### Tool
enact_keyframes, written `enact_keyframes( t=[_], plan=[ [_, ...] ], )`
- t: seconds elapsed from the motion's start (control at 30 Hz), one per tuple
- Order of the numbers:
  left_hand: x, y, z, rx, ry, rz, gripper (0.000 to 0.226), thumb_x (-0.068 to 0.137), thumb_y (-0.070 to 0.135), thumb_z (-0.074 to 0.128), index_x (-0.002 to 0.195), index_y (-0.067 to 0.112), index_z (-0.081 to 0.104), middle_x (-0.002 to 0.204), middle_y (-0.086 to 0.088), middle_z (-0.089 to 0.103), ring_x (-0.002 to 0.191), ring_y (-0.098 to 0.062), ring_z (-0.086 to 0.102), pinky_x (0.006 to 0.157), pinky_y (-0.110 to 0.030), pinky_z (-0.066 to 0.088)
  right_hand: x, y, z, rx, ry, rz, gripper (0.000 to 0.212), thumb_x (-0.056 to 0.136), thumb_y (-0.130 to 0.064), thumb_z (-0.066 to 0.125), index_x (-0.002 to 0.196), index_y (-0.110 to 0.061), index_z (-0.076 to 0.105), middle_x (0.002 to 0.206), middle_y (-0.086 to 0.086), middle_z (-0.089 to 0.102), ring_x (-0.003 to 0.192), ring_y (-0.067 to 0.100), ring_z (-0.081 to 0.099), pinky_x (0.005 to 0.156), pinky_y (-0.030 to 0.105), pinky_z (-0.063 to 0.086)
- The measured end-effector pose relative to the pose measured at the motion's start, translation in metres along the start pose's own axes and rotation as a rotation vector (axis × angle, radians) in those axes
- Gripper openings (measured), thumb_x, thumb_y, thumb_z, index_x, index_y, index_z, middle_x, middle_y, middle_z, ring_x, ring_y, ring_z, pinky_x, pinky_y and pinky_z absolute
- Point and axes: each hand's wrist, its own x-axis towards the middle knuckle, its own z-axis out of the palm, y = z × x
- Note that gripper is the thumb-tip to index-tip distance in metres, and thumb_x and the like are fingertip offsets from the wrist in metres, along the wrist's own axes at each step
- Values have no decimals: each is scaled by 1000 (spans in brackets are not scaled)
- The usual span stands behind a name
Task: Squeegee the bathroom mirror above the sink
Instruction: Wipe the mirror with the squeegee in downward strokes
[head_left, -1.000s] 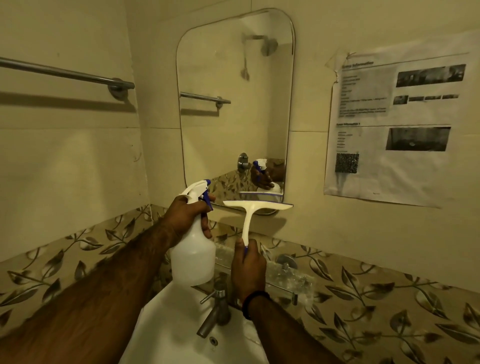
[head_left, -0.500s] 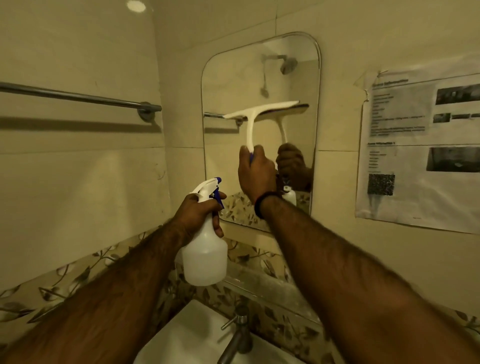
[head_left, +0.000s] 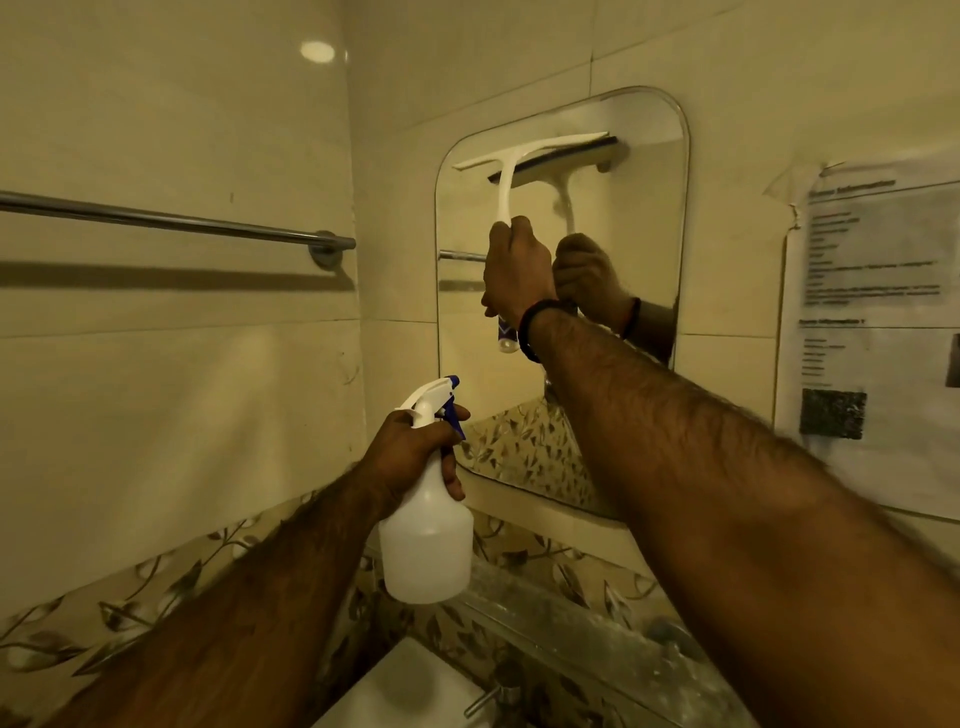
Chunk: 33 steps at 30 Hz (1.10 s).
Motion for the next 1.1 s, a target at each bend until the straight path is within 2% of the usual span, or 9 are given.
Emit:
enact_keyframes(
  t=[0.07,0.17,0.27,0.4,0.77,0.83,0.9,1.0,1.1],
  plan=[
    [2,0,-2,-7,12,-1,26,90,-1,51,113,3,61,52,-21,53,43,-33,56,59,-48,55,8,-2,6,110,15,47,25,102,-27,30,111,-9,45,83,11,60,66,34,65,47,45,58],
    [5,1,-6,6,29,8,25,90,-1,51,112,4,61,52,-21,52,43,-33,56,57,-45,55,19,-4,15,102,-7,17,21,103,-25,30,110,-9,44,78,4,56,67,33,66,49,46,58],
    [7,1,-9,21,37,15,24,91,-1,50,111,6,61,53,-21,53,43,-32,56,55,-44,56,30,-5,23,114,-13,12,19,103,-25,31,108,-12,43,78,2,56,71,33,67,51,45,59],
    [10,-1,-15,27,56,2,25,90,0,52,113,7,61,55,-20,54,42,-32,57,53,-41,57,40,-9,31,174,-13,35,18,103,-29,31,104,-15,42,79,3,57,71,30,65,65,51,59],
    [11,-1,-23,-9,61,2,25,90,-2,51,111,5,62,54,-21,52,40,-31,55,50,-39,56,51,-11,46,154,-15,42,23,103,-30,30,107,-11,43,89,11,61,81,36,67,73,54,57],
    [12,-1,-23,-13,63,-3,25,90,-1,52,112,5,62,54,-20,53,41,-31,55,50,-39,56,52,-11,49,160,-30,60,23,103,-30,29,107,-12,43,89,10,60,79,34,67,70,51,59],
    [13,-1,-24,-16,59,-8,25,90,0,52,112,5,62,54,-20,53,41,-31,55,50,-39,56,54,-12,52,174,-43,79,23,103,-29,30,109,-11,43,84,5,57,74,29,67,56,39,60],
    [15,-2,-28,-8,62,-6,27,89,0,52,113,5,61,53,-19,53,42,-31,56,51,-39,56,55,-13,55,173,-40,97,27,103,-28,31,115,-9,45,83,3,55,62,19,61,33,19,43],
    [16,-3,-31,12,61,6,27,89,1,52,114,5,61,52,-17,54,42,-32,57,51,-38,56,51,-9,58,148,-57,98,25,102,-26,30,112,-8,46,98,13,60,69,26,65,43,29,54]
  ],
)
